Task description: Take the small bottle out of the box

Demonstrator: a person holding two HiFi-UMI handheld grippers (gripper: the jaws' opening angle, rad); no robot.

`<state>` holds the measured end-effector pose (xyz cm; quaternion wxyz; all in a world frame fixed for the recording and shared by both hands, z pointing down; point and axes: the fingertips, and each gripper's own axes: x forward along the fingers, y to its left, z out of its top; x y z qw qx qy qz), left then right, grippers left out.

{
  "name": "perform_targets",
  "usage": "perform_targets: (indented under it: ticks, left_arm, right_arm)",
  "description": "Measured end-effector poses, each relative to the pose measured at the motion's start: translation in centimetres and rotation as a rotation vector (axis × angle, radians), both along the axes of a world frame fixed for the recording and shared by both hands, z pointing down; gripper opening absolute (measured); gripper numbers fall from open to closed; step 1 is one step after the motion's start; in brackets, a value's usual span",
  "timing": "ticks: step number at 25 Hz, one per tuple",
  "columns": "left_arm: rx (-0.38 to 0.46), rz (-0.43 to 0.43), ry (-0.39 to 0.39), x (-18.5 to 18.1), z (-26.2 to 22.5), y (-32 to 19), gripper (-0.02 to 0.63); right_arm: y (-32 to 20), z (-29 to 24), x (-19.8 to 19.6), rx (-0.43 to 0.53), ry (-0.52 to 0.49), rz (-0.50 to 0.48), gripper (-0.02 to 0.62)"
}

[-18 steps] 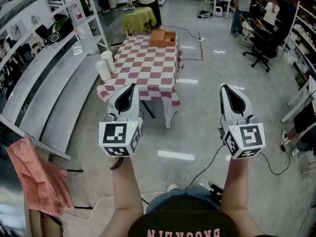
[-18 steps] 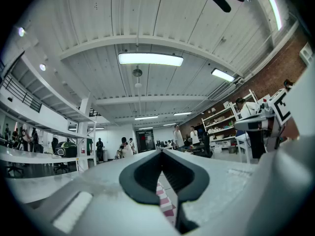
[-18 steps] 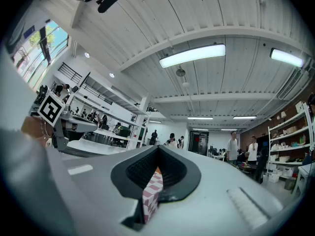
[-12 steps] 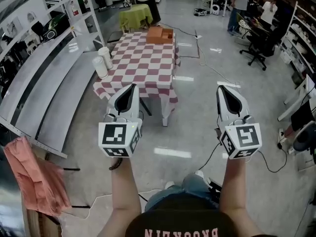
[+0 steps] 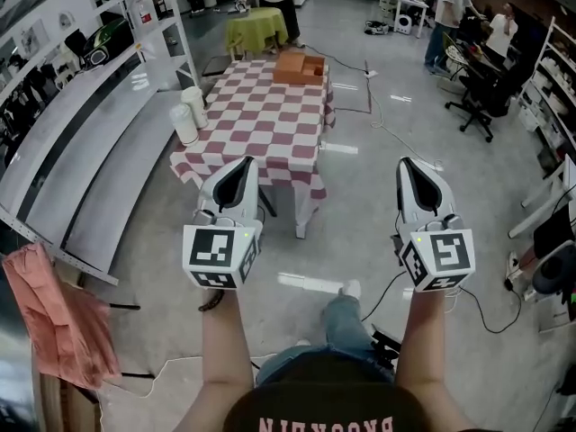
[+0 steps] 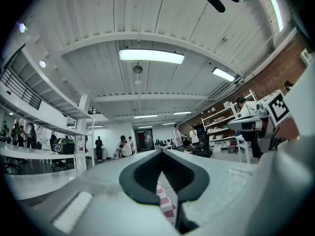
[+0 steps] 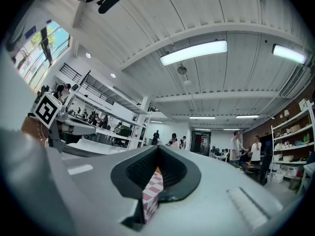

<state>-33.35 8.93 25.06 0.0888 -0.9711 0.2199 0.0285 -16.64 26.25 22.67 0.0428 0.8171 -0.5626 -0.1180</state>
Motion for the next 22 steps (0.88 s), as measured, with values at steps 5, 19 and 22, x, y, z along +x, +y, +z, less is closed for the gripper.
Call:
perform_targets:
  ticks: [5,19,22]
  left_arm:
    - [-0.003,-0.027,-0.014,4.5,0.6,-1.7,0.0]
    - [-0.015,-0.126,-0.025,21.5,-0.4,-6.3,0.0]
    - [-0.02,-0.137,-0.018,24.6,-0.3,-6.8,0.0]
  right_arm:
    - [-2.6,0.5,4.6,0.012,-0.012,-0.042,0.0]
    - [-9.4,0.1,22.3,-0.015,-0.019,-0.176,0.0]
    - [-10.2,0.4,25.4,-0.023,-0.021,-0.193,0.0]
